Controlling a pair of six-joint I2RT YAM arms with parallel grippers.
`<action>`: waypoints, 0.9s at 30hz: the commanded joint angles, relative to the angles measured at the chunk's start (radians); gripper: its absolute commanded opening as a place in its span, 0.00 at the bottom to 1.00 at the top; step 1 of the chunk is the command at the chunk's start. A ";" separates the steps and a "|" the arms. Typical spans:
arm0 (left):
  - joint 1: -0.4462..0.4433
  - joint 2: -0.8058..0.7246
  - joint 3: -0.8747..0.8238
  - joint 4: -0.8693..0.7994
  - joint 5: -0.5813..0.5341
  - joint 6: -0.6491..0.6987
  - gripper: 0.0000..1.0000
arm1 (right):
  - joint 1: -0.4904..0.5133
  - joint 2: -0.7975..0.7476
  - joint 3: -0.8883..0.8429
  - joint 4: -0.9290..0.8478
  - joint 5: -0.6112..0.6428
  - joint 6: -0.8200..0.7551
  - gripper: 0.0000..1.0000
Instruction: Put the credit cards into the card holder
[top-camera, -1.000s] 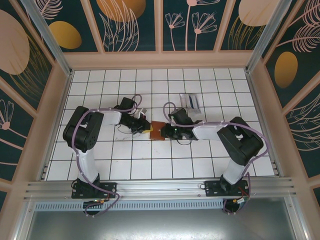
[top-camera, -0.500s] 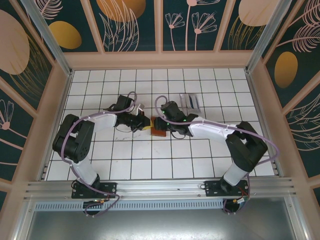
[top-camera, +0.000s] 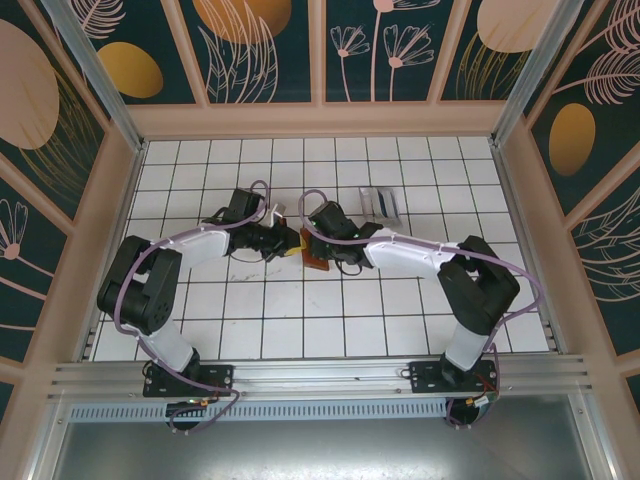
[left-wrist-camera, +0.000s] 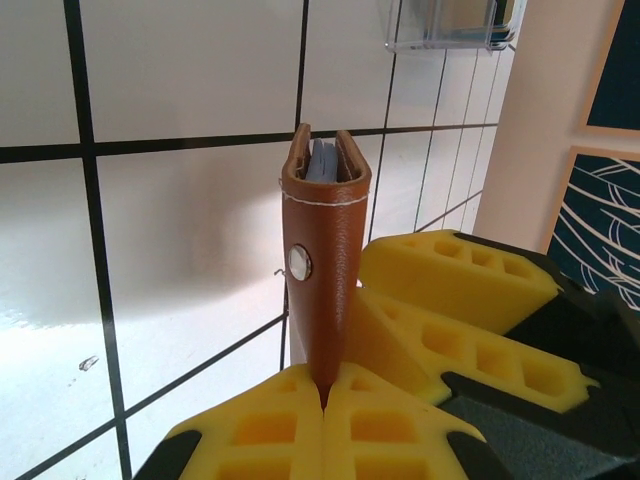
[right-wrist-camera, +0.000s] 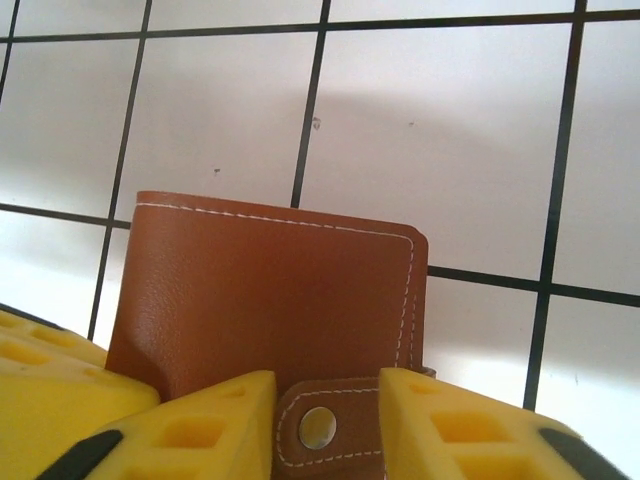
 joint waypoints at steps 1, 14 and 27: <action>-0.004 -0.054 -0.009 0.075 0.039 -0.021 0.00 | 0.006 -0.013 -0.049 -0.086 0.063 0.038 0.25; -0.004 -0.018 -0.047 0.036 -0.060 0.049 0.00 | -0.046 -0.131 -0.134 -0.031 0.029 0.051 0.00; -0.004 0.073 -0.028 0.077 -0.079 0.080 0.44 | -0.123 -0.295 -0.227 0.240 -0.261 -0.067 0.00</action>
